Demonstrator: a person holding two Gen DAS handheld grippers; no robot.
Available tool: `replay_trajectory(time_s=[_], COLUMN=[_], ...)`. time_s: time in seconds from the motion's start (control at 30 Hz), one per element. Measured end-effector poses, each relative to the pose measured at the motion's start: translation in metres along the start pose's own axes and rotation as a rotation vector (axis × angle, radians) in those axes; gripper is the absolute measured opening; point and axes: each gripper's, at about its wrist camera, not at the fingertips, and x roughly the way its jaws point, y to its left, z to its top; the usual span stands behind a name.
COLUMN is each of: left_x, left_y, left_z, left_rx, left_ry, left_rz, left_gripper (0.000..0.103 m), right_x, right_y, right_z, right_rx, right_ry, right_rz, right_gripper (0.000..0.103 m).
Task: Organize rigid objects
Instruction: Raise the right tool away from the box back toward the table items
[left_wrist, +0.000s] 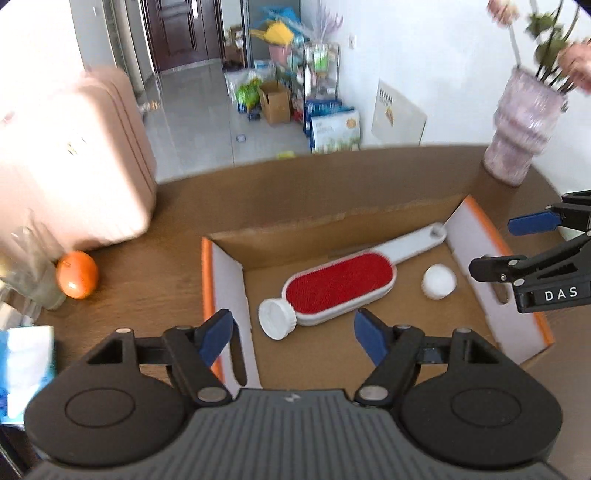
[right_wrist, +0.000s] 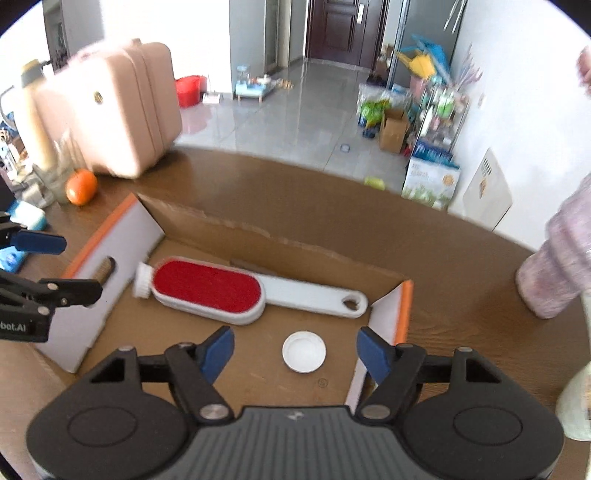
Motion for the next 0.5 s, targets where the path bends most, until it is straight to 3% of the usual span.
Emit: replay_trajectory(time_s=[0.23,0.5], left_x=[-0.101,-0.208], left_y=[-0.008,-0.026], left_z=[-0.006,-0.032], left_rx=[0.012,0.02], left_ry=[-0.128,-0.262], left_rz=[0.017,0.028], left_gripper=[0.078,0.081], right_x=[-0.115,-0.216], right_y=[0.017,0.04], right_z=[-0.005,-0.03], right_rx=[-0.024,-0.048], right_ry=[-0.148,-0.263], right_rz=[-0.028,-0.056], right_gripper=[0.077,0.081])
